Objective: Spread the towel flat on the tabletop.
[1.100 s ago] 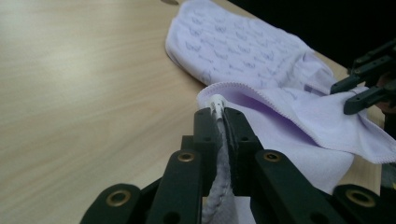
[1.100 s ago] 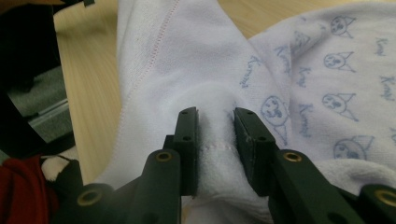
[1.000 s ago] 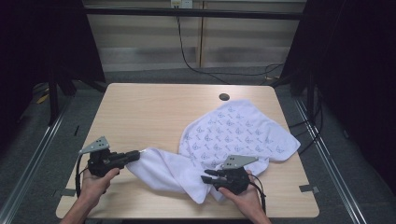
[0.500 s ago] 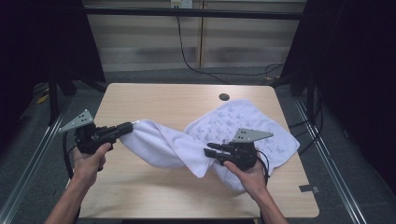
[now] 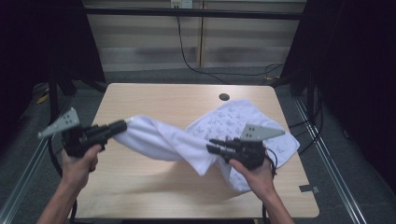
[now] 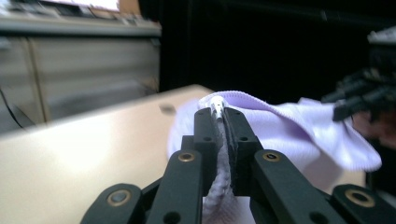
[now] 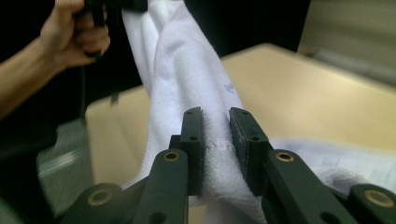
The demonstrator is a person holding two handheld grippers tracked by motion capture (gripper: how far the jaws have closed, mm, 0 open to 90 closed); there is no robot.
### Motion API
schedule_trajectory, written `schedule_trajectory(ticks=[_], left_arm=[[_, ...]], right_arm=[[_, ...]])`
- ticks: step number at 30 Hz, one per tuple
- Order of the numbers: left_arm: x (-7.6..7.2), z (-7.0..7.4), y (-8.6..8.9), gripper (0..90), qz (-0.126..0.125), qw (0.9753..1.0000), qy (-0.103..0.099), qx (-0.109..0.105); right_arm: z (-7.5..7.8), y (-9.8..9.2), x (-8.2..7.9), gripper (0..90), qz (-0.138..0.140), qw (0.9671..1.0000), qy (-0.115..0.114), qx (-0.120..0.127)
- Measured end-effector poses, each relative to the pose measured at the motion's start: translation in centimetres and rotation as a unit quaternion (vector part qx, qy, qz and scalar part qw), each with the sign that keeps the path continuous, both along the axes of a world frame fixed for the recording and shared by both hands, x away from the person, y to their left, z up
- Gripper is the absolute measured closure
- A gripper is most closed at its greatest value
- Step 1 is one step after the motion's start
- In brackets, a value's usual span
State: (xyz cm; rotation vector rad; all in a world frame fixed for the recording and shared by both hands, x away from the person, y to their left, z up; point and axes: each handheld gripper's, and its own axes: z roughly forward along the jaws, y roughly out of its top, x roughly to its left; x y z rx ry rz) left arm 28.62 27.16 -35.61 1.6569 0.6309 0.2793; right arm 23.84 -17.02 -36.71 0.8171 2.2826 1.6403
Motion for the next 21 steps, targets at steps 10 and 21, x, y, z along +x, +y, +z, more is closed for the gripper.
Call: schedule_trajectory(ticks=[10,21], left_arm=[[-5.9,-9.5,-1.4,78.4,-0.095,0.9883,0.103,0.061],[-0.1,-10.6,-4.8,68.4,-0.101,0.9821,0.133,0.086]], right_arm=[[-11.6,-1.0,-8.2,75.1,0.023,0.9896,0.127,-0.063],[-9.4,-3.3,-9.7,55.2,-0.022,0.9932,0.106,-0.043]])
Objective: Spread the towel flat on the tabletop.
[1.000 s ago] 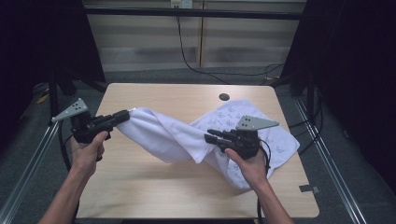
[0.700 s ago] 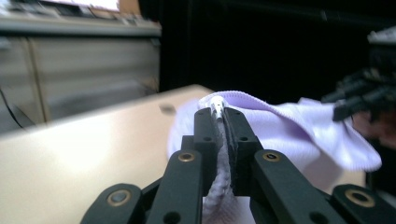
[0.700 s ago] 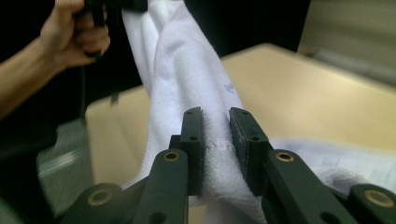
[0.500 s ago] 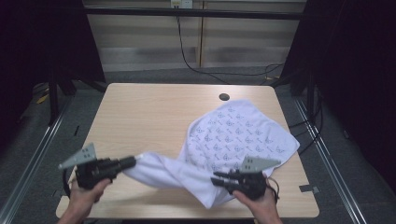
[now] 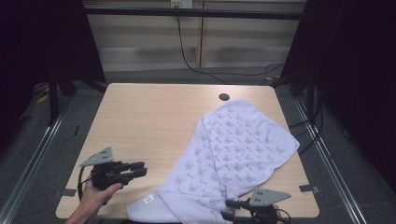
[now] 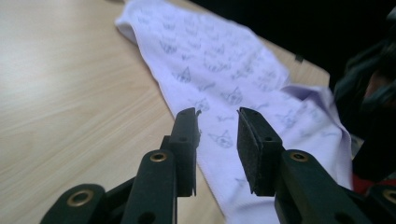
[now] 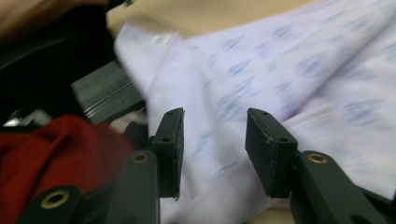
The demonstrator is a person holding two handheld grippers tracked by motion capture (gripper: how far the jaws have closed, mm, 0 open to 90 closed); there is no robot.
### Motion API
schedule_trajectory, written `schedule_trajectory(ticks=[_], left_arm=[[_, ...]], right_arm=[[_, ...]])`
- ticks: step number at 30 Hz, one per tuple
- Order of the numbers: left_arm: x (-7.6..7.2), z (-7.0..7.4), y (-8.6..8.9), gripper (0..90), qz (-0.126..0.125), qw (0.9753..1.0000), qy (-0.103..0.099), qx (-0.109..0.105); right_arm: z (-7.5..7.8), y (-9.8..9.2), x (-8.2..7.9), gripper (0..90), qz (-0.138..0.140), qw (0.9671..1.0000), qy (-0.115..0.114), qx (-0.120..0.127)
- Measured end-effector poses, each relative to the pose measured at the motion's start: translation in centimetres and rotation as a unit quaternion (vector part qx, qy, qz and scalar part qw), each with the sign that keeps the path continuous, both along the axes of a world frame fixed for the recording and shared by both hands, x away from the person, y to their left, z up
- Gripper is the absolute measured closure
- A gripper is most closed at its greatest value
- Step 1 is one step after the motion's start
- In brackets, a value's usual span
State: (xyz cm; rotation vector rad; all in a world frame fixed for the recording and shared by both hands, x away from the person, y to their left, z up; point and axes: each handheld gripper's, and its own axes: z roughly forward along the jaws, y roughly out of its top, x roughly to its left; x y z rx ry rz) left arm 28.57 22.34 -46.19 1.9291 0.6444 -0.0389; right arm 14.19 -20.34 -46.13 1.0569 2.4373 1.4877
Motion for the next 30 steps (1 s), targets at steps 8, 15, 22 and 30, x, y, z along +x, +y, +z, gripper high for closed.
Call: schedule_trajectory(ticks=[8,15,22,30], left_arm=[[3.2,-3.4,-7.3,69.4,-0.06,0.995,0.032,0.072],[1.6,-4.1,-7.4,74.7,-0.065,0.99,0.009,0.125],[-0.5,-4.0,-3.6,76.0,-0.034,0.9909,0.006,0.13],[-3.9,-3.9,1.7,77.8,0.009,0.9917,0.027,0.125]], right_arm=[[-1.9,-0.3,5.7,47.2,-0.045,0.998,0.034,-0.028],[-1.6,-0.4,4.8,86.0,-0.065,0.9969,0.013,-0.043],[-0.3,-2.3,0.9,86.2,-0.091,0.9955,-0.015,-0.022],[-0.4,-4.0,-2.0,85.4,-0.116,0.9926,-0.019,-0.029]])
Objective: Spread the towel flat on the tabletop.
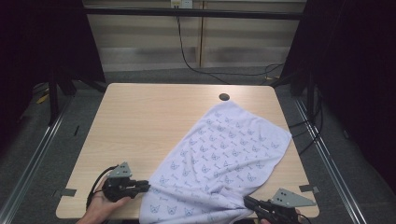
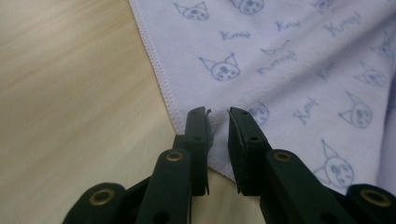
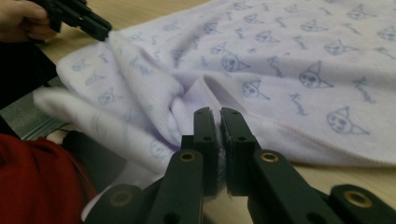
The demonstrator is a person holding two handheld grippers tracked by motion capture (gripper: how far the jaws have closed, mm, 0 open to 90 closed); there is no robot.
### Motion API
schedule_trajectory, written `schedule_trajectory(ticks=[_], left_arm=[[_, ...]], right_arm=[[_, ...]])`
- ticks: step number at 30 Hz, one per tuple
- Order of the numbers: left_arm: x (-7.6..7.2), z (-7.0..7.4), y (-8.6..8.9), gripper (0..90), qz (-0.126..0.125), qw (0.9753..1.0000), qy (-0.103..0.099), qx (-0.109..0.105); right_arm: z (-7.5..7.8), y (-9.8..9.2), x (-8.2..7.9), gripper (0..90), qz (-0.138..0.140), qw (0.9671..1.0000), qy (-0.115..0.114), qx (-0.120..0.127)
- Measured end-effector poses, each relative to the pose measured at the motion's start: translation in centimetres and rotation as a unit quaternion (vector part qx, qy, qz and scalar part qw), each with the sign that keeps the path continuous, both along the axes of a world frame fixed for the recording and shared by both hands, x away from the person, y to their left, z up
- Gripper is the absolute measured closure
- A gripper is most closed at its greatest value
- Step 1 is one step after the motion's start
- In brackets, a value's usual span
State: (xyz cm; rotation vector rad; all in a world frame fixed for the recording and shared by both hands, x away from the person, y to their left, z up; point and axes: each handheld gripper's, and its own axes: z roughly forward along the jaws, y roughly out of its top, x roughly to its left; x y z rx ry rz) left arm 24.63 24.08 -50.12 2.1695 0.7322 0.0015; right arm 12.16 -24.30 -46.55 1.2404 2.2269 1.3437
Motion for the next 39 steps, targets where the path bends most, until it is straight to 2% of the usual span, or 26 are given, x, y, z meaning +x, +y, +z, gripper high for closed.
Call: schedule_trajectory(ticks=[2,4,5,7,9,10,11,12,13,14,15,16,18,19,20,21,22,23,25,28,30,33,37,38,39], left_arm=[[-0.7,0.0,0.8,77.6,0.0,0.9999,0.007,-0.009],[-0.6,0.1,1.1,72.6,0.001,0.9997,0.012,-0.019],[-0.3,0.3,1.0,70.1,0.002,0.9996,0.009,-0.028],[0.8,0.9,0.6,68.4,0.003,0.999,-0.002,-0.044],[2.2,1.7,-0.5,67.9,0.001,0.9984,-0.01,-0.056],[3.1,1.9,-1.3,67.2,-0.002,0.9982,-0.007,-0.06],[4.1,2.0,-2.2,66.5,-0.012,0.9982,-0.004,-0.059],[4.9,1.9,-3.1,66.4,-0.011,0.9984,-0.013,-0.054],[5.8,1.8,-4.1,66.4,-0.012,0.9987,-0.014,-0.047],[6.4,1.6,-4.9,66.4,-0.016,0.9988,-0.008,-0.047],[7.4,1.2,-6.1,66.4,-0.021,0.9991,-0.001,-0.037],[8.0,0.8,-7.0,66.1,-0.021,0.9994,-0.005,-0.026],[8.8,0.0,-8.3,66.1,-0.019,0.9997,0.007,-0.015],[8.9,-0.3,-8.6,66.2,-0.02,0.9997,0.005,-0.008],[8.9,-0.3,-8.7,67.4,-0.022,0.9997,-0.003,-0.007],[8.8,-0.3,-8.6,67.3,-0.025,0.9997,0.0,-0.004],[8.6,-0.2,-8.4,67.3,-0.024,0.9997,-0.002,-0.001],[8.3,-0.1,-7.9,67.6,-0.025,0.9996,-0.011,0.011],[7.6,-0.2,-6.8,67.9,-0.021,0.9997,-0.012,0.006],[6.3,-0.2,-4.7,68.6,-0.009,0.9998,-0.014,0.005],[5.6,-0.1,-3.6,68.6,-0.004,0.9999,-0.014,0.005],[4.3,-0.2,-1.8,68.6,0.007,0.9999,-0.007,-0.004],[2.9,-0.2,-0.3,67.3,0.02,0.9997,0.005,-0.014],[2.6,-0.2,-0.1,64.7,0.021,0.9996,0.01,-0.018],[2.5,-0.2,0.1,64.7,0.021,0.9996,0.009,-0.016]], right_arm=[[-0.2,-0.3,-0.3,80.4,0.0,1.0,0.007,-0.001],[-0.3,-0.4,-0.4,72.1,0.006,0.9999,0.007,-0.014],[-0.2,-0.5,-0.4,68.4,0.007,0.9999,0.002,-0.007],[0.0,-0.6,0.3,59.4,-0.002,1.0,-0.001,0.008],[0.2,-0.3,1.2,57.2,0.0,0.9999,-0.006,0.011],[0.2,-0.2,1.9,57.1,-0.002,0.9999,-0.003,0.01],[0.1,0.0,2.7,57.2,0.0,1.0,0.002,0.007],[-0.1,0.1,3.6,57.5,0.001,1.0,0.003,0.002],[-0.4,0.1,4.6,57.4,-0.001,1.0,0.008,-0.002],[-0.8,0.1,5.6,57.4,-0.005,0.9998,0.016,-0.006],[-1.1,0.1,6.4,57.4,-0.006,0.9997,0.021,-0.009],[-1.6,0.0,7.8,57.2,-0.007,0.9993,0.033,-0.019],[-2.4,0.0,9.5,57.2,-0.021,0.9979,0.042,-0.045],[-2.8,0.0,10.3,57.2,-0.021,0.9973,0.045,-0.055],[-3.1,0.1,10.8,57.1,-0.027,0.9964,0.05,-0.062],[-3.7,0.2,11.7,57.4,-0.028,0.9956,0.055,-0.07],[-3.7,0.2,11.7,57.4,-0.028,0.9956,0.055,-0.07],[-3.7,0.3,11.9,57.3,-0.028,0.996,0.053,-0.067],[-3.7,0.7,12.7,57.2,-0.028,0.9954,0.053,-0.075],[-3.9,1.3,14.3,56.7,-0.022,0.9963,0.055,-0.063],[-3.9,2.0,15.6,55.9,-0.018,0.9961,0.048,-0.071],[-4.0,3.9,17.7,53.7,-0.004,0.9963,0.046,-0.073],[-3.9,7.3,20.4,48.6,0.024,0.9943,0.039,-0.096],[-3.8,8.8,21.5,43.5,0.035,0.9929,0.043,-0.105],[-3.8,8.8,21.5,43.5,0.035,0.9929,0.043,-0.105]])
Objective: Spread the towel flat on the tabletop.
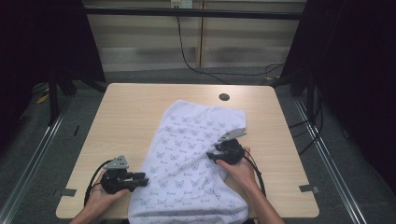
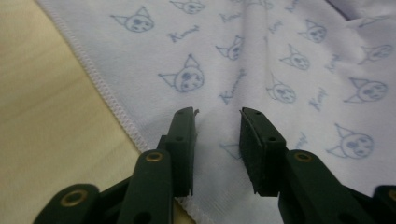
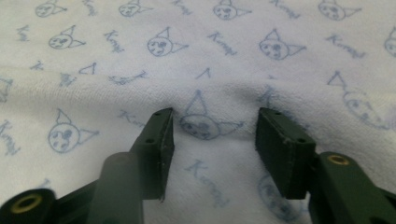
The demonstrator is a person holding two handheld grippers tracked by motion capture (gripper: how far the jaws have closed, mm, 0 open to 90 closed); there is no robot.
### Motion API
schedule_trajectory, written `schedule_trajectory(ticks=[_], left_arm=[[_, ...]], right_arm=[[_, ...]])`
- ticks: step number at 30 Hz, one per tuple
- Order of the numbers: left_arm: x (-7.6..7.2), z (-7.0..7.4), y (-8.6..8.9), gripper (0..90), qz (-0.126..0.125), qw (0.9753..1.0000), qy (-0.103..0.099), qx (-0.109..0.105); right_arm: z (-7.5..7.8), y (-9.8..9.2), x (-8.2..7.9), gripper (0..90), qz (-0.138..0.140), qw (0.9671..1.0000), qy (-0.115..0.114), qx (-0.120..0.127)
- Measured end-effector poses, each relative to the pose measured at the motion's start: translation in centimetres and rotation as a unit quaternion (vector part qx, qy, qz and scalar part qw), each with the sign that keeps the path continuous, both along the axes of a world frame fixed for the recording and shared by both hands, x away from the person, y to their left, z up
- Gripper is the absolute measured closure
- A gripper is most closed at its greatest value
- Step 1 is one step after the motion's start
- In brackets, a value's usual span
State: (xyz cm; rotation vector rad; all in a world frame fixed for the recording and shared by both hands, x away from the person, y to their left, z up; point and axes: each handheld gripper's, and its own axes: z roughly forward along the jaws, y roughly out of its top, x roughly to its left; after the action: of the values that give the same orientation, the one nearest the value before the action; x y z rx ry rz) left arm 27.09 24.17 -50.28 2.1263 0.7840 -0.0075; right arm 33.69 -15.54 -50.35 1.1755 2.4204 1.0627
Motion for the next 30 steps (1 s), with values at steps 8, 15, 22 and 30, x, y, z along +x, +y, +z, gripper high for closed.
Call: schedule_trajectory(ticks=[8,15,22,30], left_arm=[[2.3,0.4,0.2,58.5,0.036,0.9992,-0.015,-0.009],[5.1,-0.3,-1.4,59.0,0.049,0.9987,-0.013,-0.004],[5.3,-0.2,-2.7,54.4,0.043,0.9988,-0.023,0.008],[3.9,-0.3,-3.2,53.4,0.022,0.9993,-0.03,0.006]], right_arm=[[0.7,0.5,-1.3,43.9,0.019,0.9998,0.0,0.011],[1.1,-2.5,-5.0,44.6,0.018,0.9998,-0.009,0.005],[0.4,-5.8,-7.8,46.3,-0.005,1.0,0.007,0.0],[0.5,-8.5,-12.3,49.4,-0.02,0.9995,-0.004,-0.023]])
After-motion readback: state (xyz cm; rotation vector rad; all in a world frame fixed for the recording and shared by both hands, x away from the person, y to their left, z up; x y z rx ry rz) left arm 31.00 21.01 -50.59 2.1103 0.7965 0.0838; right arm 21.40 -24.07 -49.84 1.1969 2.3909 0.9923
